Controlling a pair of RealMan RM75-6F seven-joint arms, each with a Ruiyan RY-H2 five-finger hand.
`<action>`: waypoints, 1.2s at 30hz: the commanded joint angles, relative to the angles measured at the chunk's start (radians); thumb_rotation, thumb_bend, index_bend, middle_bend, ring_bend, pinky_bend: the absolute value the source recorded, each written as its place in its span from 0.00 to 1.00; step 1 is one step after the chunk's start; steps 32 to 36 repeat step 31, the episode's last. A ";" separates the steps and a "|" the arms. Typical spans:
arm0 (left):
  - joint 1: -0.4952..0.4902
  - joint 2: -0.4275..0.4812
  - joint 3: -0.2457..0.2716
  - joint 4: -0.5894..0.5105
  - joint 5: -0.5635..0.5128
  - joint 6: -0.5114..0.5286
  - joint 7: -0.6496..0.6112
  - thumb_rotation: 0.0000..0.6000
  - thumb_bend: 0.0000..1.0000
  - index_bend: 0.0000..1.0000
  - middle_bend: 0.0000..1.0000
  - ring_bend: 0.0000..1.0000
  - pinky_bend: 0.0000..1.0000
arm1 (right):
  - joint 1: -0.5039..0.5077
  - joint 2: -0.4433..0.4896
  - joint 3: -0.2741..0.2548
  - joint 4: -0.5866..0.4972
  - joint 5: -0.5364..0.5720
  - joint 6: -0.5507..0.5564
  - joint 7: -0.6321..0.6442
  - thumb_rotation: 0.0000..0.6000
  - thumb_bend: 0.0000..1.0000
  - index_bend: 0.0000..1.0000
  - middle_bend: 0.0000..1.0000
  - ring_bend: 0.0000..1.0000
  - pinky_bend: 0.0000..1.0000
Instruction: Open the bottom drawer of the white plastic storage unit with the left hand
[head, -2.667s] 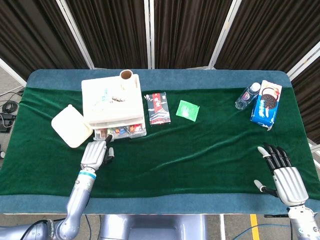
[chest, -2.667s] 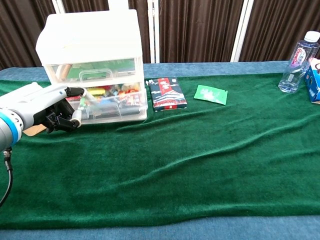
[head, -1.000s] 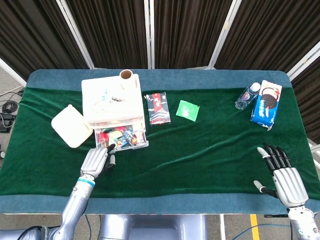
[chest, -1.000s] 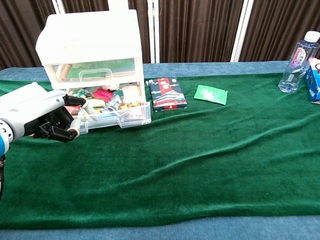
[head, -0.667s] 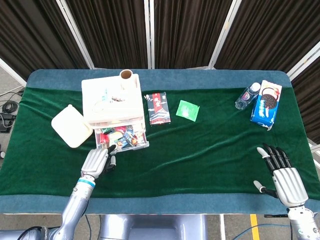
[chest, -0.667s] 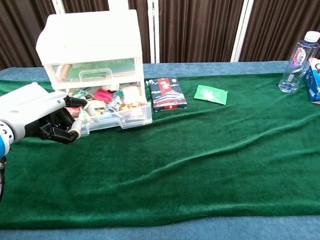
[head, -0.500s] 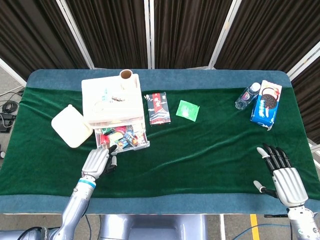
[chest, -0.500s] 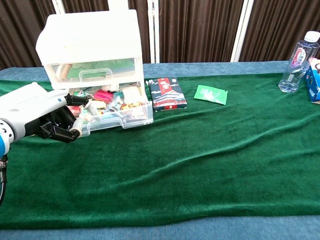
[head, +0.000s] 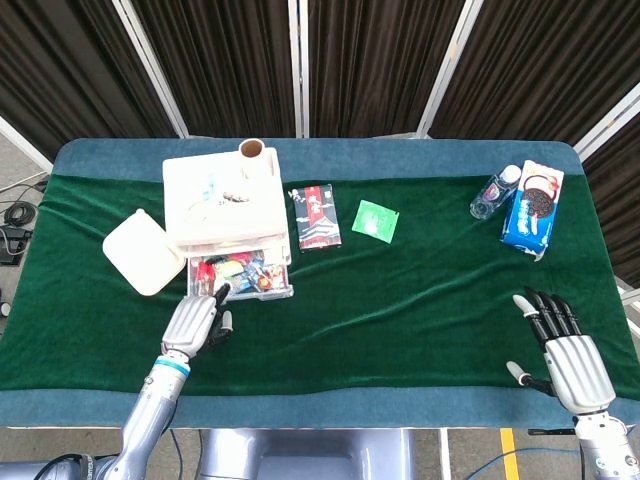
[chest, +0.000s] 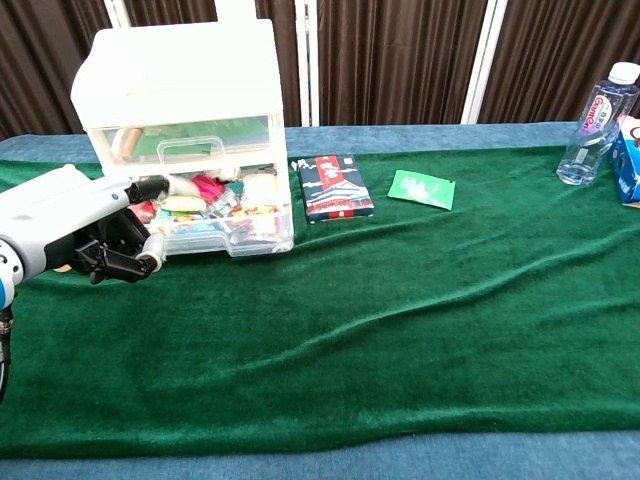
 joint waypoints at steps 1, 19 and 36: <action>0.004 0.002 0.004 -0.001 0.012 0.001 -0.011 1.00 0.75 0.00 0.86 0.76 0.72 | 0.000 0.000 0.000 0.000 0.001 0.000 0.000 1.00 0.09 0.03 0.00 0.00 0.00; 0.196 0.173 0.206 0.013 0.447 0.250 -0.166 1.00 0.57 0.00 0.54 0.47 0.49 | 0.002 -0.010 0.001 0.009 0.002 -0.005 -0.021 1.00 0.09 0.03 0.00 0.00 0.00; 0.351 0.217 0.220 0.243 0.594 0.499 -0.125 1.00 0.26 0.00 0.00 0.00 0.00 | 0.005 -0.039 -0.004 0.020 -0.007 -0.014 -0.087 1.00 0.09 0.03 0.00 0.00 0.00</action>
